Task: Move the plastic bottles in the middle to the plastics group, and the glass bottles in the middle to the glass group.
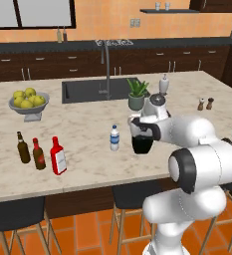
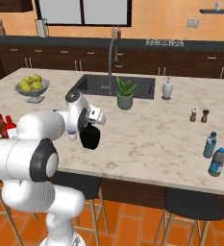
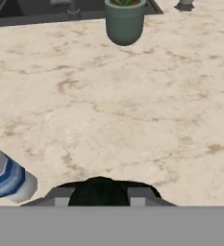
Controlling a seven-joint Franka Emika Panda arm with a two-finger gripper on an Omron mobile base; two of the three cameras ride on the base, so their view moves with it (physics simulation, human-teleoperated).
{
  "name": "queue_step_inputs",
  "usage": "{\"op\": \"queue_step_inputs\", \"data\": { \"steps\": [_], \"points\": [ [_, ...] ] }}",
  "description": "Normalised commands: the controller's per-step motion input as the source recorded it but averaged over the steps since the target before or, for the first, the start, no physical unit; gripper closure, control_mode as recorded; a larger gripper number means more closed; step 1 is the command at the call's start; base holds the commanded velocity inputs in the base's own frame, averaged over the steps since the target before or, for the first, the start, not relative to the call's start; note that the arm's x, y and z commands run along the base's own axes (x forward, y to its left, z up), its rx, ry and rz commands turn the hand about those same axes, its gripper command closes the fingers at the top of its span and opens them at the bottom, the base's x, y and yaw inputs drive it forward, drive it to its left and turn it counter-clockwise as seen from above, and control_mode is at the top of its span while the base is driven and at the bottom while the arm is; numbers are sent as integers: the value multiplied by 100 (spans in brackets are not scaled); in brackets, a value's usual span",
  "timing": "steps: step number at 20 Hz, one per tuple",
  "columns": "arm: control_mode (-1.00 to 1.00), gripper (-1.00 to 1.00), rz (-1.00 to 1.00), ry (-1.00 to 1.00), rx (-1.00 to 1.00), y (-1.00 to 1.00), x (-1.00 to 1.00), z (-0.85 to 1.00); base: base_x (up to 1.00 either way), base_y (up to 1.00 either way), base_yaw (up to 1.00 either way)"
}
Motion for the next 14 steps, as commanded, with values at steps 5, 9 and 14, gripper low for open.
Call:
{"op": "queue_step_inputs", "data": {
  "steps": [5,9,14],
  "points": [
    [-100,100,0,0,5,54,-56,21,0,0,0],
    [-100,100,1,4,0,80,-26,10,0,0,0],
    [-100,100,7,3,0,88,-10,3,0,0,0]
  ]
}}
